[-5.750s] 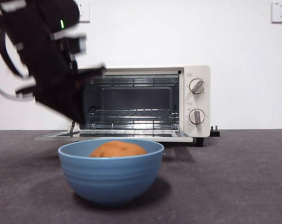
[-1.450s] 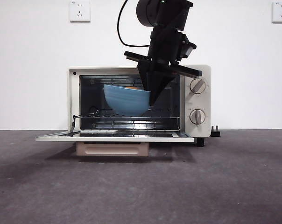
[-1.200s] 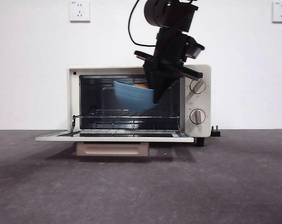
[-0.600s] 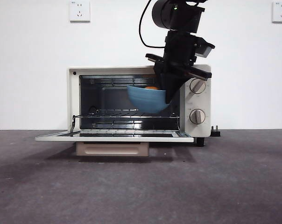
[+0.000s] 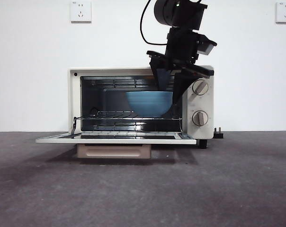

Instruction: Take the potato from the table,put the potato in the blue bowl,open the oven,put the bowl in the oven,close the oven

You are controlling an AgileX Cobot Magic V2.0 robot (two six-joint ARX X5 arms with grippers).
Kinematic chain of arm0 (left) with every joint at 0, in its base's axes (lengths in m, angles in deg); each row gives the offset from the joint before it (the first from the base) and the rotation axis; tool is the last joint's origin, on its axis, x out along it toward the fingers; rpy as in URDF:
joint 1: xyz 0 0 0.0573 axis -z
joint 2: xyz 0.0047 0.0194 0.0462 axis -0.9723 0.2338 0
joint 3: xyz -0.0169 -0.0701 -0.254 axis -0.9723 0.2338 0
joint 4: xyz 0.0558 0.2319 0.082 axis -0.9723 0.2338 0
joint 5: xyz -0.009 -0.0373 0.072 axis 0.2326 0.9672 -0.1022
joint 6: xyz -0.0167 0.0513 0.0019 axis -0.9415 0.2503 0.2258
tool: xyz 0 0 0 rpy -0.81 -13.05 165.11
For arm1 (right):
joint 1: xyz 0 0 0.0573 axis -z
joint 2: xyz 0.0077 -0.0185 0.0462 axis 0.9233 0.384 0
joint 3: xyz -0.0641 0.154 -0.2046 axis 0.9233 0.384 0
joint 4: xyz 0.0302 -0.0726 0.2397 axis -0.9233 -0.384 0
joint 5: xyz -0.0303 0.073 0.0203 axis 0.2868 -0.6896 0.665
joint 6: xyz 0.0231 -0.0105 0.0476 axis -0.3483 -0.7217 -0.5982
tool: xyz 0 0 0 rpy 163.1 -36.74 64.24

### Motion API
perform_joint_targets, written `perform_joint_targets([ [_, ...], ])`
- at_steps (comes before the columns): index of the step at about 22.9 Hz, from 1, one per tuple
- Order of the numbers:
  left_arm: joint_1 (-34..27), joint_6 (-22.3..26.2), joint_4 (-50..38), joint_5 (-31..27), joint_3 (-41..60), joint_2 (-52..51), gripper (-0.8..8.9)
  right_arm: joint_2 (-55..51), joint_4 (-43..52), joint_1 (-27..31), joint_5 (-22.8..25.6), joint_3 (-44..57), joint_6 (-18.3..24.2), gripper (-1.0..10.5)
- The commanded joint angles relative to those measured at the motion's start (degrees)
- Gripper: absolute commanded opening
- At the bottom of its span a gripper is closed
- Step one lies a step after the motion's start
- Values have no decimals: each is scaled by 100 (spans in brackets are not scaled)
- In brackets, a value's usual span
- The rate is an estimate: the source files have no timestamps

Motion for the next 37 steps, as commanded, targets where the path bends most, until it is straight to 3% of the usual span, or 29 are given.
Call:
perform_joint_targets([
  [1,13,-9,2,-15,-2,-15,-5,22,-68,-22,13,-109,122,221],
  [8,11,79,-9,-15,-2,-17,-5,13,-800,-31,487,-776,835,220],
  [11,11,94,-61,-20,-2,-15,-5,13,-925,-146,787,-1473,2321,219],
  [13,11,96,-216,-66,-2,2,-5,13,-1322,-306,1244,-2107,3327,218],
  [19,11,131,-522,-522,-2,229,-5,13,-2199,-599,2476,-3268,5093,217],
  [22,7,238,-535,-909,-2,503,-5,-116,-2199,-693,2555,-3484,5873,214],
  [26,-22,496,-664,-977,0,986,-6,-358,-2203,-737,2629,-3519,6498,127],
  [29,-118,634,-1012,-852,2,1351,-8,-562,-2205,-734,2649,-3517,6824,122],
  [37,-949,741,-1836,557,4,2474,-8,-1204,-2210,-468,2649,-3473,7040,122],
])
